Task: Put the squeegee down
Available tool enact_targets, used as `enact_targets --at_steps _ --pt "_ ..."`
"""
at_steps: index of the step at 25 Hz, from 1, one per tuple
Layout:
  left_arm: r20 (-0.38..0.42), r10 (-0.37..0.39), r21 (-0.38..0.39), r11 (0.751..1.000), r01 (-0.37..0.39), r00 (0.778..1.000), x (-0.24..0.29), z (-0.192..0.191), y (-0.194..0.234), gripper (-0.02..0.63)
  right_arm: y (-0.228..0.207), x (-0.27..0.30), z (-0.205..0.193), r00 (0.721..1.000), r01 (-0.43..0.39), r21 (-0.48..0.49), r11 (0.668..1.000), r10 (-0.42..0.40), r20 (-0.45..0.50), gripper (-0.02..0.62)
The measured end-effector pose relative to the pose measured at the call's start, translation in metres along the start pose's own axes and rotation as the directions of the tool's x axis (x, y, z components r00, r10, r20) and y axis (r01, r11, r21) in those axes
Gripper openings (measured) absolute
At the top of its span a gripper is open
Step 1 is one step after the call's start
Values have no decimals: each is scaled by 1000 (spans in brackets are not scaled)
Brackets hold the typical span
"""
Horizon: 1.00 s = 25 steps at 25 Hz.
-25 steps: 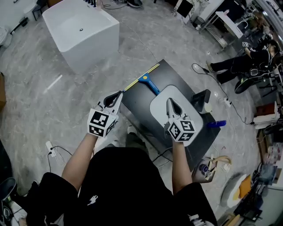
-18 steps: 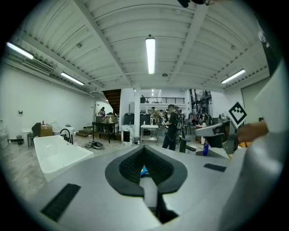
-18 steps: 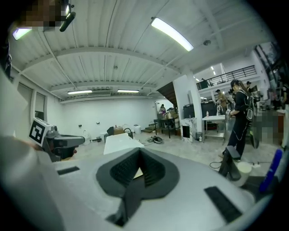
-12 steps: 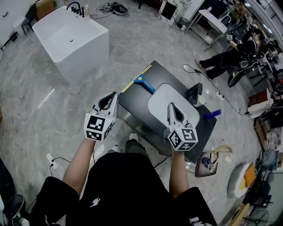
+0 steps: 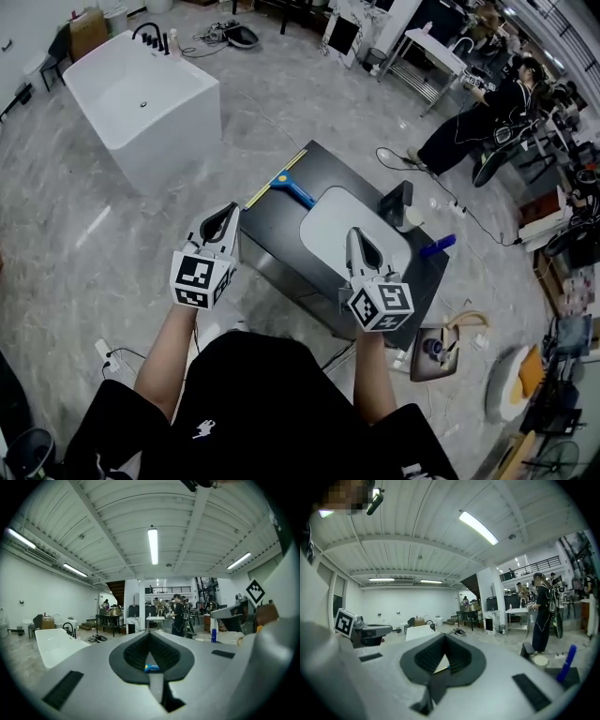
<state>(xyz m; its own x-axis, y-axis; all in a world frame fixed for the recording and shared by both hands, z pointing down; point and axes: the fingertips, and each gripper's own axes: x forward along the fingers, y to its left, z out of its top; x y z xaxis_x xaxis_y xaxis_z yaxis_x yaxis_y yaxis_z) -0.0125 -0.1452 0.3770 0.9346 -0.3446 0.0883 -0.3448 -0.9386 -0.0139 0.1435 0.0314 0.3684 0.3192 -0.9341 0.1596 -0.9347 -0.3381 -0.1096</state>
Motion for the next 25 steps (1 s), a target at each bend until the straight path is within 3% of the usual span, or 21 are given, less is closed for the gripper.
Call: enact_targets --at_steps 9,25 --pt "10 36 -4 999 -36 999 -7 2 -14 3 -3 -16 5 1000 -16 -34 999 17 19 2" --pt "19 4 8 1000 -4 1000 -13 2 -18 3 4 -18 -1 1000 -8 -28 1000 8 16 2"
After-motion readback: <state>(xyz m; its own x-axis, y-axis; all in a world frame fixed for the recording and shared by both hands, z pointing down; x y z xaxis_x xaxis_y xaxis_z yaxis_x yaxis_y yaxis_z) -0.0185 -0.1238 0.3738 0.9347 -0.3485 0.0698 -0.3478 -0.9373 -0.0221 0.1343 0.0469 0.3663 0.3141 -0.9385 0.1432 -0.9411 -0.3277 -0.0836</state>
